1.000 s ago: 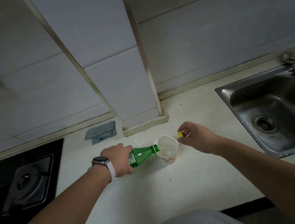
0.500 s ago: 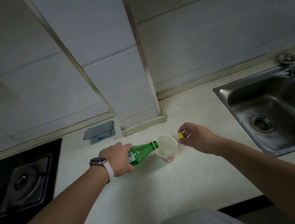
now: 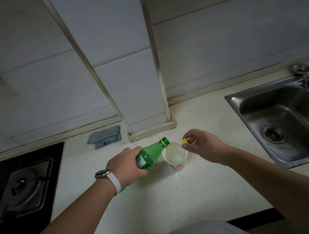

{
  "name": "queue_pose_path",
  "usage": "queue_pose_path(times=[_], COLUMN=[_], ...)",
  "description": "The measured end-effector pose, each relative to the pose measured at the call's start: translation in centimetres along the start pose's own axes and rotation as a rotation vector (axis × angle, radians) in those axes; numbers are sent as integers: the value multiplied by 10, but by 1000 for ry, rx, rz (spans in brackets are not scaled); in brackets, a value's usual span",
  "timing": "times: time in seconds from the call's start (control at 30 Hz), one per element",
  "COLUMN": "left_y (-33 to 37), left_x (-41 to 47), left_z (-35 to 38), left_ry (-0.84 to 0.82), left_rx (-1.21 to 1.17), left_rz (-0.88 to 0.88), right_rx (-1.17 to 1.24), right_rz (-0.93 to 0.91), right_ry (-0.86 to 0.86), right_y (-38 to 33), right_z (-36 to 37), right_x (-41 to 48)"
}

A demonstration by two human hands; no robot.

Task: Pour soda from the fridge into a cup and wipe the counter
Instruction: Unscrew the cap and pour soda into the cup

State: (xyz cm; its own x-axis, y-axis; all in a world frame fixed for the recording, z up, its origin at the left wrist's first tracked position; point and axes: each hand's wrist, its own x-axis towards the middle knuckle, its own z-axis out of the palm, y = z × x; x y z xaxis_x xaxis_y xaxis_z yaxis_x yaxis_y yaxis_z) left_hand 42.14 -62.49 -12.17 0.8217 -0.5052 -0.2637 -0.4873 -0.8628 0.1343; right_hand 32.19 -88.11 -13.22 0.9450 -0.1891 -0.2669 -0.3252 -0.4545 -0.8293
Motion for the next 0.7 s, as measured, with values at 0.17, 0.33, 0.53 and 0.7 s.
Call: queue_pose_path(times=[0.17, 0.33, 0.53, 0.7], left_y=[-9, -18, -30, -44], left_x=[-8, -17, -24, -32], left_z=[5, 5, -1, -5], left_ry=[53, 99, 56, 39], left_rx=[-98, -246, -455, -615], left_rz=[35, 59, 98, 126], right_rx=[-27, 36, -42, -378], right_rz=[-72, -142, -256, -433], right_ry=[20, 34, -12, -89], right_y=[-20, -49, -90, -121], right_z=[10, 20, 23, 23], right_x=[0, 0, 0, 1])
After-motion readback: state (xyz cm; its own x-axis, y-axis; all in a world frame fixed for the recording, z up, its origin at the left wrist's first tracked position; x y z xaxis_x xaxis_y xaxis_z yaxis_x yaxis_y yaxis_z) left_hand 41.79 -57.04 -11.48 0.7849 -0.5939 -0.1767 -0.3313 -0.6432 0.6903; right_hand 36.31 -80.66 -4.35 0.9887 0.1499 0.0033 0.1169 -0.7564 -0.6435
